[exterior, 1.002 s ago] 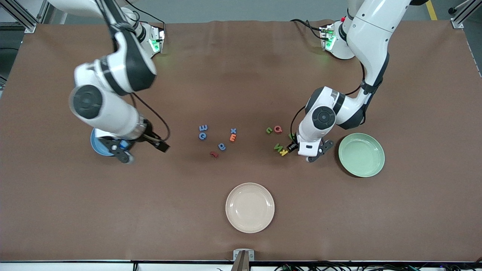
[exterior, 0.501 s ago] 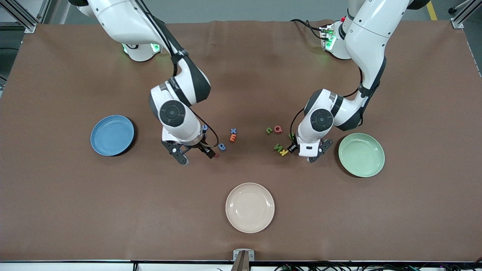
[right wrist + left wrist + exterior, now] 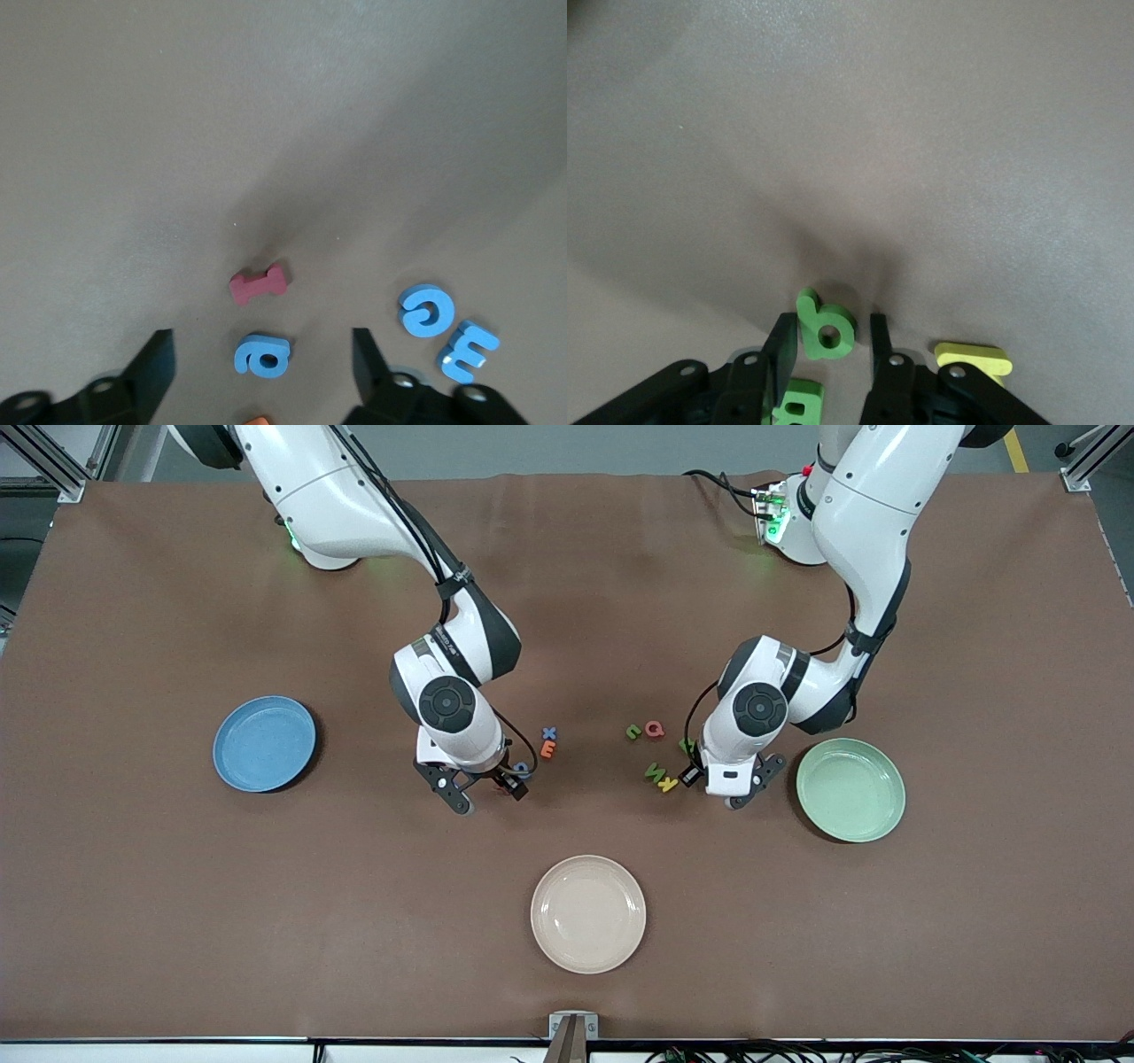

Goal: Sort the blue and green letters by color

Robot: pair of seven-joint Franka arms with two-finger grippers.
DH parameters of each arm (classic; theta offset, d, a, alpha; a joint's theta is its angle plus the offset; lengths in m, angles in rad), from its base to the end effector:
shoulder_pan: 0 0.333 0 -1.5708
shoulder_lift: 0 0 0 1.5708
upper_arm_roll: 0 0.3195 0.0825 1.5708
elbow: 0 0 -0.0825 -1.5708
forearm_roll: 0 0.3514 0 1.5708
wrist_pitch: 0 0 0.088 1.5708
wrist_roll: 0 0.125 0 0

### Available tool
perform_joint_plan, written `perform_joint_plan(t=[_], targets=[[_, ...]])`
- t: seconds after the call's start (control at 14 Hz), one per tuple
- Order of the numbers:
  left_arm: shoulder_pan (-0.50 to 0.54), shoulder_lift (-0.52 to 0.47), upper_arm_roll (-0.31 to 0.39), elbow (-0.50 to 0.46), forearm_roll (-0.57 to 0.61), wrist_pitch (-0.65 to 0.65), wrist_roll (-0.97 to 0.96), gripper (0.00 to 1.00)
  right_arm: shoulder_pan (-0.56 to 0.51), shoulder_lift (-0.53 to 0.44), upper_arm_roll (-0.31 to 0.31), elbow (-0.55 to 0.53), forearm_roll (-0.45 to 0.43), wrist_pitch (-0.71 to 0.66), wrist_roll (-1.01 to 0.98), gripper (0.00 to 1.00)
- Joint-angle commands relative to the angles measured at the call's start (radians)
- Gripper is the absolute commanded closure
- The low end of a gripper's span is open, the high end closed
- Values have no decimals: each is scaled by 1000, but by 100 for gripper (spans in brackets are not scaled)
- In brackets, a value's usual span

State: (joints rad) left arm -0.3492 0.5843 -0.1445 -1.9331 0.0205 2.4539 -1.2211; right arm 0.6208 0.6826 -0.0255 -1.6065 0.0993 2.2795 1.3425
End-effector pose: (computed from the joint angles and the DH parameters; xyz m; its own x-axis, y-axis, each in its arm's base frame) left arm 0.5281 -0.2807 0.1900 0.7400 0.6674 -0.0829 0.6675 -0.7440 -0.0308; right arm 0.5525 0.3814 0.2341 0.6908 -0.7206 -0.0596 -0.7220 -0.6919 -0.0027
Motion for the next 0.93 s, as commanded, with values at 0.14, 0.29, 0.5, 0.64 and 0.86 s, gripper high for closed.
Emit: perform_joint_plan(t=[0.14,0.29,0.5,0.64,0.86], targets=[[-2,6,2,-4,24,7,-26,69,45,63,-11,25,2,46,55,22],[6,2,2,-3,25,7,-22,89,54,83,-11,25,-6,63,70,22],[21,-50,5,5,25,-27,-14,100,73,100,-13,26,-12,64,87,23],[57,-99,5,20,25,-75,12,100,73,100,-13,26,-12,64,87,28],[117,-176,3,23,25,-144,98,100,74,101,-13,26,-12,64,87,44]])
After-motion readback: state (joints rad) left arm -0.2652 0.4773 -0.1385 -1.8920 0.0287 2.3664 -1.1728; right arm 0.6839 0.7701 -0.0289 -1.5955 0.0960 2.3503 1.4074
